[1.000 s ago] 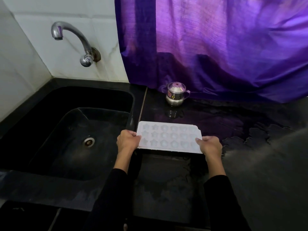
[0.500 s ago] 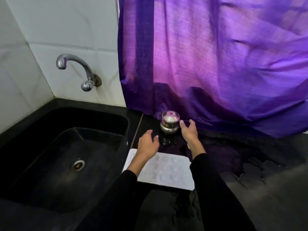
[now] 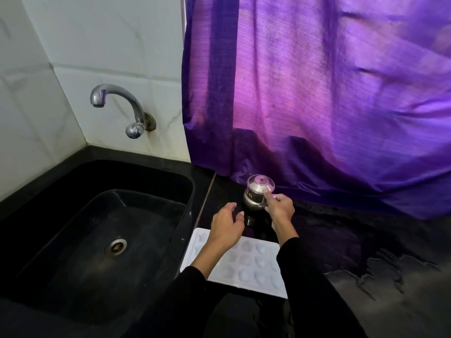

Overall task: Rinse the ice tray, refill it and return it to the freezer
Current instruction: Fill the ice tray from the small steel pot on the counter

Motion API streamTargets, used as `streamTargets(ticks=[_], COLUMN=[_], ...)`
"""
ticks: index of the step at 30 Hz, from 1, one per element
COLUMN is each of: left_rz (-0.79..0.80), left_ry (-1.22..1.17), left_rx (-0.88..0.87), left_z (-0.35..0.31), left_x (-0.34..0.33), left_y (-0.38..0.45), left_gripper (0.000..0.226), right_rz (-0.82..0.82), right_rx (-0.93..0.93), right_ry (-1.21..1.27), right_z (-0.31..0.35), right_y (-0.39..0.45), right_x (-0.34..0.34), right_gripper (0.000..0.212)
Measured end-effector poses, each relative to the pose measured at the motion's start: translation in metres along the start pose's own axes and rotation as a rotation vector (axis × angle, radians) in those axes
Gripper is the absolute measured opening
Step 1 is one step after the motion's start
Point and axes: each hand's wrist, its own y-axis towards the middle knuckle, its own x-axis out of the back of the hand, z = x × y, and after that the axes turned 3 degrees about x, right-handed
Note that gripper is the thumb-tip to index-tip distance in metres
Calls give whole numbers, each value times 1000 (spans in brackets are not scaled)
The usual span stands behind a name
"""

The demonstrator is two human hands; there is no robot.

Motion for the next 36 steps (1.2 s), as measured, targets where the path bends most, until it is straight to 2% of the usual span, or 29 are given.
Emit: streamTargets(ticks=[5,11,13,18,23,28,32,36], left_rz=[12,62,83,160,221,232,211,205], left_ry=[-47,-80,-86,-139,-146,-242,-280,-308], left_rx=[-30,-105,-137,-167,-216,-265,-260,-225], left_z=[6,-6,-9,-12,-12,-7,-1,1], left_x=[-5,-24,-34,-59,-79,-94,-107,-110], left_y=[-11,-39,-54,-93,-115,-128,-132,-135], left_gripper=[45,47,48,55,62,43,47,40], right_rz=[-75,-128,-177,-270,-217,-199,-192,-171], right_rx=[4,135,158,180,133,127,131,130], right_ry=[76,108,96,-58,-171,-297,-355,-429], right_z=[0,18,26,26,8,6,7,13], right_y=[-22,-51,-67,-107,-127,-137,-141,-145], right_x=[20,75,95,132,159,173,175,174], right_gripper=[30,41,45,34,38,33,30,29])
